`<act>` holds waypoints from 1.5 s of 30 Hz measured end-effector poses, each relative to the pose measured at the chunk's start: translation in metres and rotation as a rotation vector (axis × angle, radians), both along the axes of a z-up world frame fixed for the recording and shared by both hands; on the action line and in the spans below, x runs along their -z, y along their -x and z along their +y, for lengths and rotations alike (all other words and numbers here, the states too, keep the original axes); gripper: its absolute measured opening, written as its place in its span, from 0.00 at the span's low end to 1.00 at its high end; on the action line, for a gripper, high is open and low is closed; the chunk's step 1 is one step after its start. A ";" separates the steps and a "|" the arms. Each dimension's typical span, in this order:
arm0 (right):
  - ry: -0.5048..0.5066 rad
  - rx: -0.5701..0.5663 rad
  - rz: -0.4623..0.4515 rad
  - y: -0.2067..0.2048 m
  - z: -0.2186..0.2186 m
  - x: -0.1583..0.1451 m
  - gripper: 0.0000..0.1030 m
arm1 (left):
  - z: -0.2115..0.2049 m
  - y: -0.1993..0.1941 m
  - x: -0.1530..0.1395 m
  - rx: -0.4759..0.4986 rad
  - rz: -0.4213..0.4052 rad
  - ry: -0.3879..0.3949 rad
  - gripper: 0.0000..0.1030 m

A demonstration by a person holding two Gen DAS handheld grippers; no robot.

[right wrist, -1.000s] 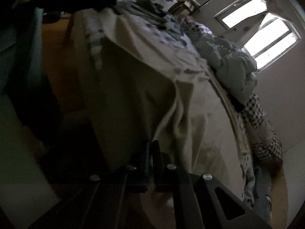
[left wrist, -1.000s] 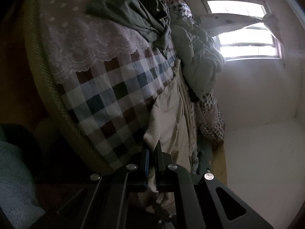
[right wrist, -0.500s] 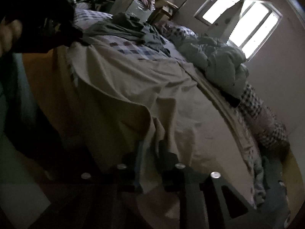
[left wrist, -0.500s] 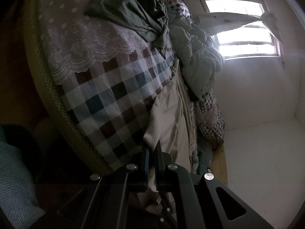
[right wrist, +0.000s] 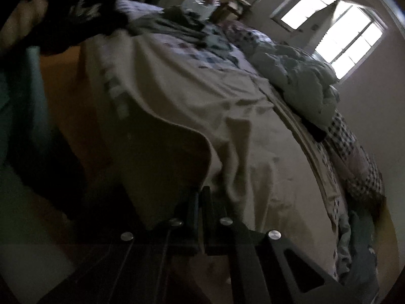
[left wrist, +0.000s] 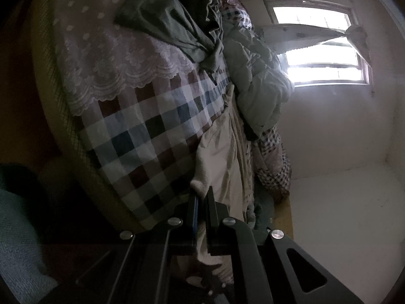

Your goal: Fold clothes

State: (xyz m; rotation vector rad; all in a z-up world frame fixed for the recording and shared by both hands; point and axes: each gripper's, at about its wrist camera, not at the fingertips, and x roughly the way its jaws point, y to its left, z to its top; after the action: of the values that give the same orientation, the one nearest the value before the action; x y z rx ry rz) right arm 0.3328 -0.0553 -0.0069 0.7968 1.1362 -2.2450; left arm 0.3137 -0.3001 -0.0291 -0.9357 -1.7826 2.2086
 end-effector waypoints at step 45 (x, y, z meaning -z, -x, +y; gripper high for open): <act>0.252 -0.247 0.119 -0.018 -0.097 -0.050 0.01 | 0.002 -0.002 -0.024 0.089 0.108 -0.051 0.55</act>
State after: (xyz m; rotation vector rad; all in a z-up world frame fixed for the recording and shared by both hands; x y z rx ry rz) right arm 0.3512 -0.1522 0.0428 0.4038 0.9220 -2.1910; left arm 0.3154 -0.2978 -0.0050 -0.8520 -1.7065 2.1073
